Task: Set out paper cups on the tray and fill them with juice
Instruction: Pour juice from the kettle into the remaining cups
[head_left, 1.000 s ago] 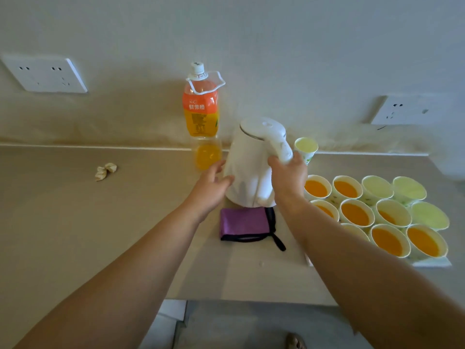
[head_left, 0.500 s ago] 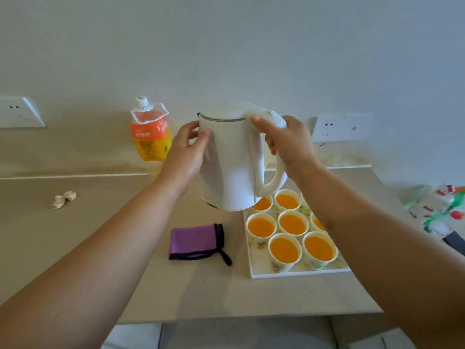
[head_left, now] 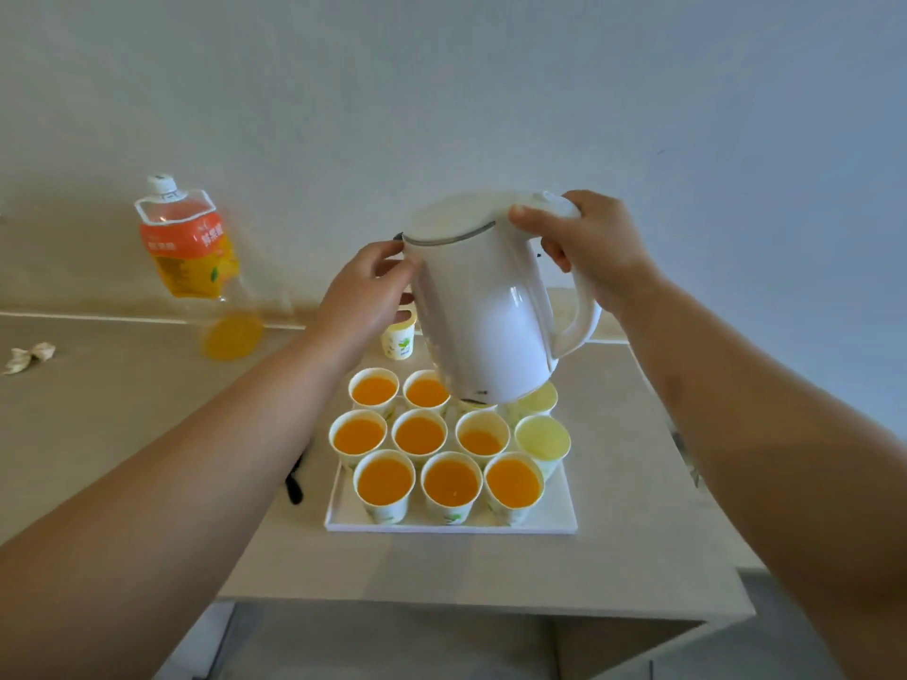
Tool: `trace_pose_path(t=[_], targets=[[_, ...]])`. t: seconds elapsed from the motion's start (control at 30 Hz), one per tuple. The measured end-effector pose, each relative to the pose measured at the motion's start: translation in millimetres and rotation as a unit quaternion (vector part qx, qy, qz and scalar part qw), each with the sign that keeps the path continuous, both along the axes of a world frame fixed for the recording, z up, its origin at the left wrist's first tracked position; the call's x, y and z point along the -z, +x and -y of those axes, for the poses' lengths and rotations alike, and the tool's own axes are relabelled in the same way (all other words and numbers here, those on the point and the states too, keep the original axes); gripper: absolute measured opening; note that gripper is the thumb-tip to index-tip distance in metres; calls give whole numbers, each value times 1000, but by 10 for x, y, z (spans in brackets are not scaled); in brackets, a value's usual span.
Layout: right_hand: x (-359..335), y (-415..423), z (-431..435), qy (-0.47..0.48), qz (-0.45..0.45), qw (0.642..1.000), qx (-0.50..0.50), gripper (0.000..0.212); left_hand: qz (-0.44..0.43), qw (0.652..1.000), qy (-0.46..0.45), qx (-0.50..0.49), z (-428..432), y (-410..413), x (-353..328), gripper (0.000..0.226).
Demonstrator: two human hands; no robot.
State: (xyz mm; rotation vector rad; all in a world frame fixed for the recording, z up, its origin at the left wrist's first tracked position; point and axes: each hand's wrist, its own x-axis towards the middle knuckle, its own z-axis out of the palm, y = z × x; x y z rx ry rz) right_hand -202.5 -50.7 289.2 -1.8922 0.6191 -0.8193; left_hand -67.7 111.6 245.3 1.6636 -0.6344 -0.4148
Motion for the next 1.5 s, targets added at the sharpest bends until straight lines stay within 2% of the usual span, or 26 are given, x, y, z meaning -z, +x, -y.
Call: trace_pose_path(t=[0.17, 0.27, 0.37, 0.47, 0.6, 0.77, 1.13, 1.3, 1.5], targets=[[21, -323, 311, 2, -26, 1000, -12, 40, 25, 998, 58, 24, 218, -192, -29, 27], [-15, -460, 437, -17, -51, 998, -9, 41, 133, 987, 92, 9, 330, -225, -100, 18], [-48, -555, 552, -26, -67, 997, -16, 42, 236, 964, 116, 38, 464, -250, -197, 27], [-61, -589, 645, -29, -80, 996, -30, 40, 259, 949, 131, 120, 585, -282, -269, 36], [-67, -609, 741, -54, -110, 992, -38, 37, 244, 939, 126, 210, 721, -355, -356, 35], [-49, -600, 846, -73, -133, 987, -47, 37, 206, 932, 153, 255, 827, -354, -360, 40], [39, -533, 952, -115, -203, 970, -60, 41, 145, 939, 160, 266, 974, -259, -37, 43], [87, -503, 978, -120, -227, 965, -61, 42, 88, 949, 137, 272, 962, -265, 79, 46], [118, -453, 948, -141, -251, 956, -62, 43, 62, 951, 121, 278, 939, -231, 229, 45]])
